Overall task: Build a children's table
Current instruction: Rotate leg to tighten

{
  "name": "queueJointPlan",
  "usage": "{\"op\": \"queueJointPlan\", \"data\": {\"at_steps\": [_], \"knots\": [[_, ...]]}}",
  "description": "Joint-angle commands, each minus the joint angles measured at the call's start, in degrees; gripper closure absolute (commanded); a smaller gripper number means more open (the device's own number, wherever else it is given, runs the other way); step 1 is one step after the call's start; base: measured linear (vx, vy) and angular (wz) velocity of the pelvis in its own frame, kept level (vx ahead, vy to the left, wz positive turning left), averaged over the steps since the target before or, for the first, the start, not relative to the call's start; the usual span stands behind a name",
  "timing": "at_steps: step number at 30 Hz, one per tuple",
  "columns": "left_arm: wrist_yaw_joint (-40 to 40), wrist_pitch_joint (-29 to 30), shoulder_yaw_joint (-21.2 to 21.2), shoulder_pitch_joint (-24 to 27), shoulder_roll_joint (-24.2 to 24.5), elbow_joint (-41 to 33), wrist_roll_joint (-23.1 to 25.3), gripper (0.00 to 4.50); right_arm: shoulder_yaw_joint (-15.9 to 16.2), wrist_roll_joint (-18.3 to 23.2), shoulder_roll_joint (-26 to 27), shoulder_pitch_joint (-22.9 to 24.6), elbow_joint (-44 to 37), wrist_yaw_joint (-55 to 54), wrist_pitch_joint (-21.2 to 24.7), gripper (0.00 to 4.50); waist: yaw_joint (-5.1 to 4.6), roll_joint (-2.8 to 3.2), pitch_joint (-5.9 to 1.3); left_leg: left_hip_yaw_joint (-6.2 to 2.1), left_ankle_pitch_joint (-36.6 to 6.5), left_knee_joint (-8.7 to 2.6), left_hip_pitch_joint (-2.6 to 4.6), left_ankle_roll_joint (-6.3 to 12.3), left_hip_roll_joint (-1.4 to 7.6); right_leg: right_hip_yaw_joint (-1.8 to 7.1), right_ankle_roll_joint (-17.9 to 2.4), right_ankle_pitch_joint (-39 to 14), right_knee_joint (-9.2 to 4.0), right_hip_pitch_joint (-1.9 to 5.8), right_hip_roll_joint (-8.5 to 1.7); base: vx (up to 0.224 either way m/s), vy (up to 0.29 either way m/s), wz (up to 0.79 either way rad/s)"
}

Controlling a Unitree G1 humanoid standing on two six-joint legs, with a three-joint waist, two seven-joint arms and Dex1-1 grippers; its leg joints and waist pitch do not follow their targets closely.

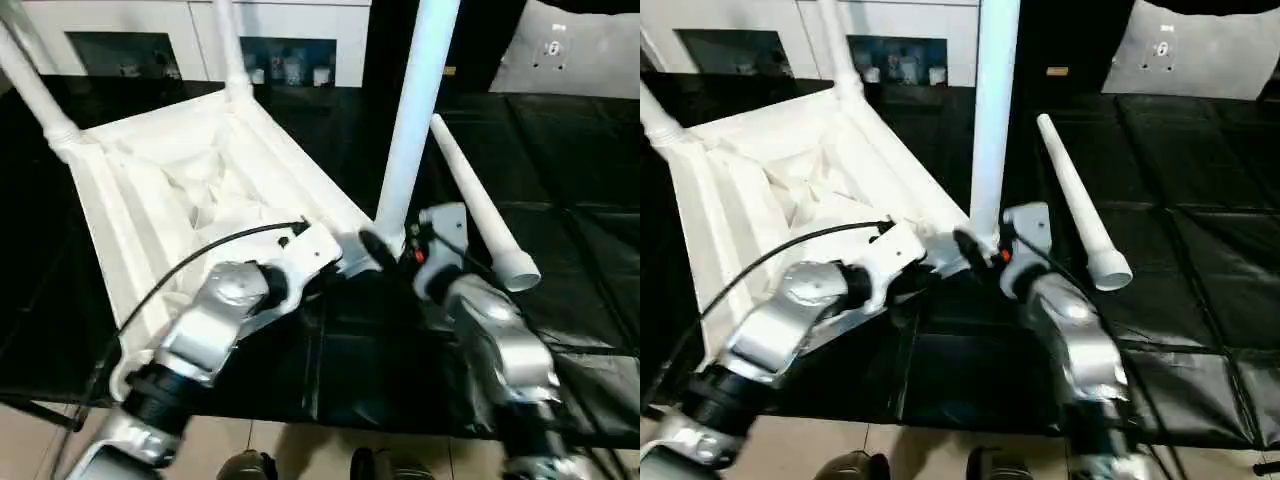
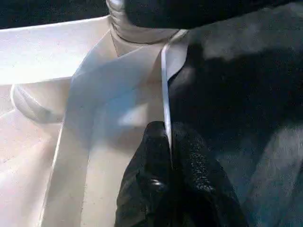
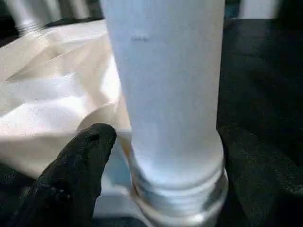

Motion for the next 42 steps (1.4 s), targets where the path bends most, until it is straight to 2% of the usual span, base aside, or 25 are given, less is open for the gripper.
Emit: {"op": "queueJointPlan", "data": {"at_steps": [1,3,5,7,9,10,12,15,18,19,21,24,28,32,38,42], "knots": [[-3.6,-3.69,-0.41,-0.21,1.97,-1.16,-0.41,4.5,1.85,1.41,-2.03,0.73,-1.33,5.81,-1.0,0.28,0.22,0.02,-4.25,-1.16,-4.38,-3.5,-0.04,6.03,3.71,3.81,-9.09,-14.42,-5.15,3.9,-6.84,0.0,0.0,0.0],[-4.91,-5.0,-0.45,0.01,2.9,-0.93,-0.7,4.5,1.76,1.86,-3.36,0.8,-1.58,7.64,-1.54,0.16,0.25,-0.03,-4.21,-1.23,-4.8,-3.57,-0.02,6.01,3.74,3.78,-8.7,-15.46,-5.27,3.89,-6.79,0.0,0.0,0.0],[-10.94,-11.68,-0.7,0.36,6.33,1.34,-2.54,4.5,1.28,3.58,-9.7,0.46,-1.63,15.98,-3.19,0.07,0.37,-0.15,-4.25,-1.17,-5.02,-3.43,0.02,6.63,3.57,3.82,-8.11,-15.9,-5.42,3.92,-6.75,0.0,0.0,0.0],[-12.52,-13.24,-0.92,0.3,7.24,2.35,-2.96,4.5,1.17,4.49,-11.55,0.31,-1.66,18.79,-3.43,0.07,0.59,-0.08,-4.26,-1.05,-4.3,-3.4,0.07,7.08,3.69,3.9,-8.29,-14.61,-5.16,3.74,-6.65,0.0,0.0,0.0],[-17.11,-17.44,-1.53,0.09,9.09,4.43,-4.42,4.5,1.71,5.78,-15.46,0.09,-2.19,25.48,-4.14,0.07,1.08,-0.21,-4.41,-1.05,-3.62,-3.31,0.06,7.91,3.71,3.79,-8.73,-13.42,-5.04,3.79,-6.72,0.0,0.0,0.0],[-17.68,-17.97,-1.57,-0.01,9.28,4.73,-4.62,4.5,1.86,6.0,-16.08,0.08,-2.27,26.63,-4.12,0.07,1.25,-0.04,-4.49,-1.1,-3.33,-3.3,0.13,8.04,3.79,3.81,-8.92,-12.96,-4.92,3.77,-6.78,0.0,0.0,0.0],[-19.36,-18.88,-1.75,-0.34,9.8,5.28,-5.07,4.5,2.62,5.82,-17.74,0.0,-2.13,29.37,-4.74,0.07,1.55,-0.06,-4.58,-1.07,-2.74,-3.26,0.3,8.42,4.0,3.75,-9.83,-11.34,-4.73,3.66,-6.73,0.0,0.0,0.0],[-24.26,-21.9,-2.99,-2.12,11.31,7.12,-5.73,4.5,5.96,5.34,-22.17,-0.87,-0.4,36.58,-6.17,0.07,1.97,-0.16,-4.53,-1.04,-2.95,-3.26,0.27,8.84,4.07,3.72,-10.21,-11.24,-4.67,3.73,-6.8,0.0,0.0,0.0],[-26.81,-23.09,-4.01,-2.87,11.86,7.65,-5.85,4.5,7.41,4.22,-22.45,-2.66,2.26,38.43,-7.41,0.07,2.2,-0.21,-4.56,-1.03,-2.98,-3.25,0.27,8.41,4.06,3.68,-10.43,-12.44,-4.74,3.66,-6.94,0.0,0.0,0.0],[-27.39,-23.81,-4.31,-3.09,11.95,7.95,-5.77,4.5,7.74,4.06,-22.21,-3.5,3.23,38.99,-7.68,0.07,2.27,-0.35,-4.65,-0.97,-2.79,-3.23,0.32,8.3,4.06,3.68,-10.56,-12.32,-4.72,3.7,-6.94,0.0,0.0,0.0],[-28.43,-24.9,-4.55,-3.37,11.96,8.43,-5.91,4.5,8.1,4.16,-21.96,-4.54,4.22,40.19,-7.72,0.07,2.66,-0.24,-4.68,-0.99,-1.99,-3.2,0.37,8.33,4.28,3.75,-10.98,-11.03,-4.49,3.58,-6.87,0.0,0.0,0.0],[-29.52,-25.76,-4.78,-3.66,11.93,8.88,-5.98,4.5,8.98,4.62,-22.1,-5.68,5.35,41.77,-7.99,0.4,3.01,-0.25,-4.8,-1.04,-1.53,-3.18,0.36,8.71,4.48,3.66,-11.76,-8.74,-4.06,3.6,-6.97,0.0,0.0,0.0],[-30.02,-26.11,-4.82,-3.68,12.03,8.97,-6.02,4.5,9.99,4.56,-22.06,-6.42,6.15,43.03,-8.21,0.78,3.01,-0.4,-4.71,-0.99,-2.07,-3.2,0.24,8.44,4.37,3.68,-11.62,-10.08,-4.2,3.74,-7.13,0.0,0.0,0.0],[-30.35,-26.75,-4.64,-3.53,12.36,9.27,-6.0,4.5,10.73,4.78,-22.12,-6.18,6.24,44.35,-8.05,1.1,2.87,-0.53,-4.53,-0.98,-2.27,-3.29,0.16,8.09,4.25,3.65,-10.67,-11.87,-4.44,3.71,-7.01,0.0,0.0,0.0],[-30.73,-27.24,-4.7,-3.26,12.63,9.58,-6.03,4.5,11.35,4.62,-22.75,-5.62,6.2,45.61,-8.19,1.65,2.78,-0.55,-4.46,-0.94,-2.18,-3.28,0.17,8.27,4.26,3.7,-10.64,-11.54,-4.44,3.65,-6.97,0.0,0.0,0.0],[-30.72,-27.33,-4.7,-3.22,12.77,9.62,-6.02,4.5,11.48,4.63,-22.86,-5.49,6.07,45.75,-7.95,1.82,2.74,-0.53,-4.34,-0.97,-2.64,-3.36,0.23,8.04,4.27,3.66,-10.3,-12.98,-4.59,3.59,-6.97,0.0,0.0,0.0]]}}
